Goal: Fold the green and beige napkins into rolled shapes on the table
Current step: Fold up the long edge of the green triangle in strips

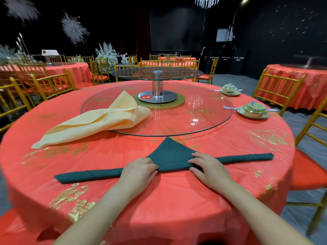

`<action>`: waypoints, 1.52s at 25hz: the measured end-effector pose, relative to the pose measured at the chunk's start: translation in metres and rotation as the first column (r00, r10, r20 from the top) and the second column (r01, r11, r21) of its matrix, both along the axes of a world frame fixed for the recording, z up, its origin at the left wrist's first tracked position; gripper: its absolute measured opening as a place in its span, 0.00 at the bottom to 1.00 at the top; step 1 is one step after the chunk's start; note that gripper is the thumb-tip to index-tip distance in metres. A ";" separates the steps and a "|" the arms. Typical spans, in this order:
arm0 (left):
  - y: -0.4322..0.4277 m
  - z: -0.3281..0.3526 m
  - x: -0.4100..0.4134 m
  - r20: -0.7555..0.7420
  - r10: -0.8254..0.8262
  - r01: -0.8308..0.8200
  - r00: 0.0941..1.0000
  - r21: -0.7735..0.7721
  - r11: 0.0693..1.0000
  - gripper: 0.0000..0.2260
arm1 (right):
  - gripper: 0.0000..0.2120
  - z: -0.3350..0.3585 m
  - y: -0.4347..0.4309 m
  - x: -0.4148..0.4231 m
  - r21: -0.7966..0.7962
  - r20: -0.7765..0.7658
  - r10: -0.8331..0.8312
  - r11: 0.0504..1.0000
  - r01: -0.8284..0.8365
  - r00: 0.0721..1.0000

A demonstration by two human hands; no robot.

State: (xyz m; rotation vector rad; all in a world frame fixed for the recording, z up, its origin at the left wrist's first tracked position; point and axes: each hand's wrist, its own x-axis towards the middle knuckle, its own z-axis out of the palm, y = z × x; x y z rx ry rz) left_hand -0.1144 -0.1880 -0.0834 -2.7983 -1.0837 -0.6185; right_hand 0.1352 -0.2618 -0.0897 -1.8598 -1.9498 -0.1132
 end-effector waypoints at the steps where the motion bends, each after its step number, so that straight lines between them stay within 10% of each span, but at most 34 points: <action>1: 0.000 0.001 0.000 -0.011 -0.001 0.001 1.000 0.025 1.000 0.08 | 0.11 0.001 0.000 0.001 0.033 0.029 0.009 0.999 -0.010 1.000; 17: 0.001 -0.010 0.008 0.034 0.127 -0.123 0.991 -0.106 0.987 0.16 | 0.09 0.003 0.013 0.000 0.028 -0.050 -0.101 0.994 0.103 0.994; 24: 0.001 -0.015 -0.005 -0.045 0.053 -0.058 0.998 -0.132 0.990 0.26 | 0.23 0.001 0.001 -0.004 -0.289 0.085 0.062 0.957 -0.035 0.994; 38: 0.004 -0.008 -0.009 -0.080 -0.058 0.061 0.995 0.036 0.998 0.15 | 0.19 0.019 0.002 0.005 -0.242 0.201 0.072 0.970 -0.021 0.977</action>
